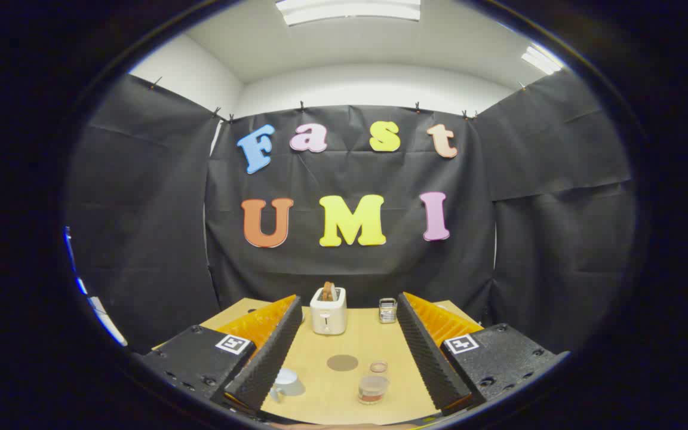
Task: Take the bottle from table, then pour the juice into the cup, finally place the bottle on the coaster
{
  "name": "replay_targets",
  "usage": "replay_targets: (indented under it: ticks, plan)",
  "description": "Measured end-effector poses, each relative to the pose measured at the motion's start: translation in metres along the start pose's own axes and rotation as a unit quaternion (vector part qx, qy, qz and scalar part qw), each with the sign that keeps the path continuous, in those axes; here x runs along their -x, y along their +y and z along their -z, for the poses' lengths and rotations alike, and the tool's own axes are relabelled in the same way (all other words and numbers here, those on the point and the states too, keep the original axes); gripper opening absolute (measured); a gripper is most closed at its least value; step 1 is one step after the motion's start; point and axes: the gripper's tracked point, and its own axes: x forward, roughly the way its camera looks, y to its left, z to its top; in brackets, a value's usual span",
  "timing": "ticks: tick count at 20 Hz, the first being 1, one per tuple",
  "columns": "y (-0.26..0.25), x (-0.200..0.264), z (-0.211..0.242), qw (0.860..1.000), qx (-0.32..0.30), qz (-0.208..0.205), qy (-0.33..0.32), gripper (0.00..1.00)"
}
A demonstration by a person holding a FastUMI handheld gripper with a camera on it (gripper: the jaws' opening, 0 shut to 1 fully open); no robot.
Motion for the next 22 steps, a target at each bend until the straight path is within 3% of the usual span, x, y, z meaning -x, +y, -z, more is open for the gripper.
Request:
replay_targets:
  ticks: [13, 22]
  plan:
    - [-0.018, 0.007, -0.016, 1.000, 0.007, 0.007, -0.009, 1.00]
    - [-0.032, -0.009, 0.015, 1.000, 0.010, 0.016, 0.005, 1.00]
